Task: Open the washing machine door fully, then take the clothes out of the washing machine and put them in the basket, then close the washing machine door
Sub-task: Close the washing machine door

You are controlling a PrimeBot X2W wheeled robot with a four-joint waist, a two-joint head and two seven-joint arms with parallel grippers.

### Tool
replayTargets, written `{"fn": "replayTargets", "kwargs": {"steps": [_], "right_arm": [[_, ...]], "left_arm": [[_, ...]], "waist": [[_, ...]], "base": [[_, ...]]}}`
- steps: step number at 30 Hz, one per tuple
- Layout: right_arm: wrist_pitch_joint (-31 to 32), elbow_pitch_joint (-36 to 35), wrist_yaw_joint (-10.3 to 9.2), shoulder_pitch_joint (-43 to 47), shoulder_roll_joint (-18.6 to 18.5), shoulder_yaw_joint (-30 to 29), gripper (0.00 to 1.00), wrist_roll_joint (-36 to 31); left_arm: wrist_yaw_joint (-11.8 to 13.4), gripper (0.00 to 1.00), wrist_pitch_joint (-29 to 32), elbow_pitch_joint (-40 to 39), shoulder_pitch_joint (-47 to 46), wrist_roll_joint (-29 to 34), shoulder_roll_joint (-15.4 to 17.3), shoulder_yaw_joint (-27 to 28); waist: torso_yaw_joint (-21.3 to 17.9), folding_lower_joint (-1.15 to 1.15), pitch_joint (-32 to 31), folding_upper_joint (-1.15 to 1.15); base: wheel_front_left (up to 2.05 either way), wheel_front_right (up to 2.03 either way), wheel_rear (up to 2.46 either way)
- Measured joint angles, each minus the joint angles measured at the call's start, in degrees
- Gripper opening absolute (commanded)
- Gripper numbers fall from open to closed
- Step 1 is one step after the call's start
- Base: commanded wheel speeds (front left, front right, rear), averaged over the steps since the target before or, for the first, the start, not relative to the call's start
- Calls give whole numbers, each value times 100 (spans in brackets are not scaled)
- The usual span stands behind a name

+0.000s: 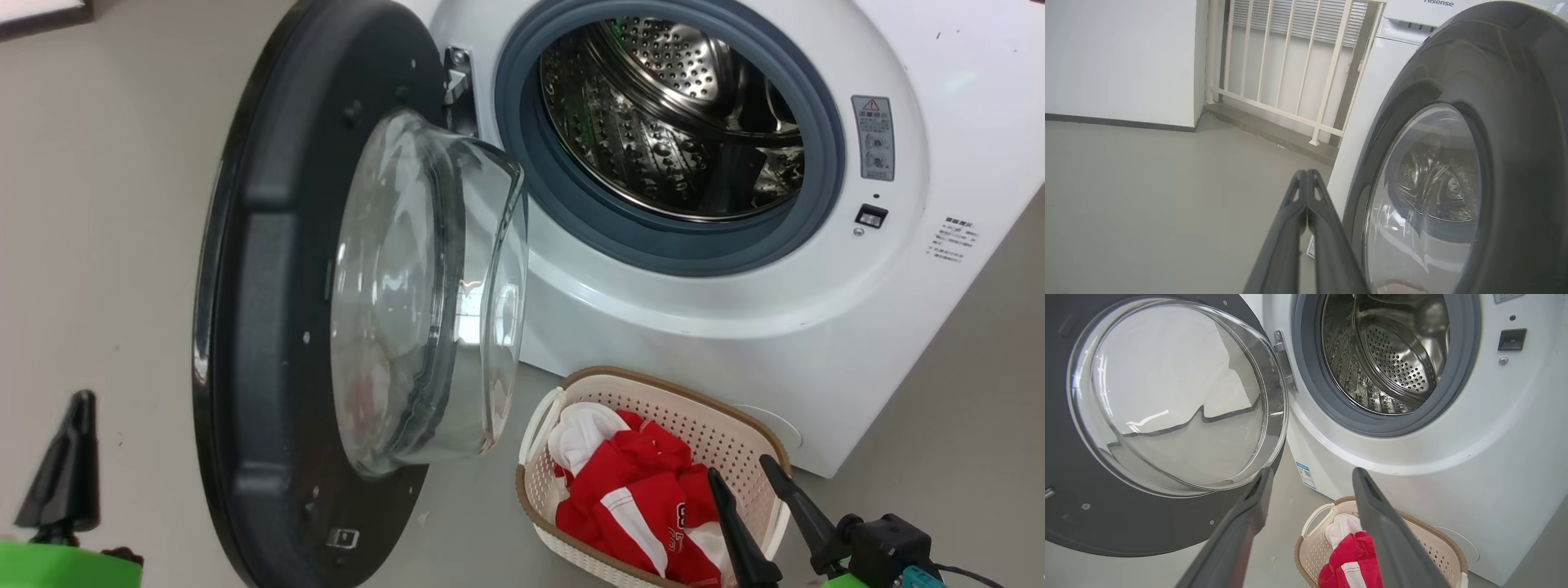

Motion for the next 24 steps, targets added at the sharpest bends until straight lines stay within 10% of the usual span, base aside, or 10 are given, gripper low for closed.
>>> {"fn": "replayTargets", "kwargs": {"steps": [10,24], "right_arm": [[0,0,0,-32,0,-22,100,-5],[0,4,0,-118,2,-23,100,-7]], "left_arm": [[0,0,-1,-475,-47,-1502,971,-1333],[1,0,-1,-869,-132,-1664,1281,-2214]], "waist": [[-102,0,121,0],[-198,0,186,0]], "base": [[0,0,0],[0,0,0]]}}
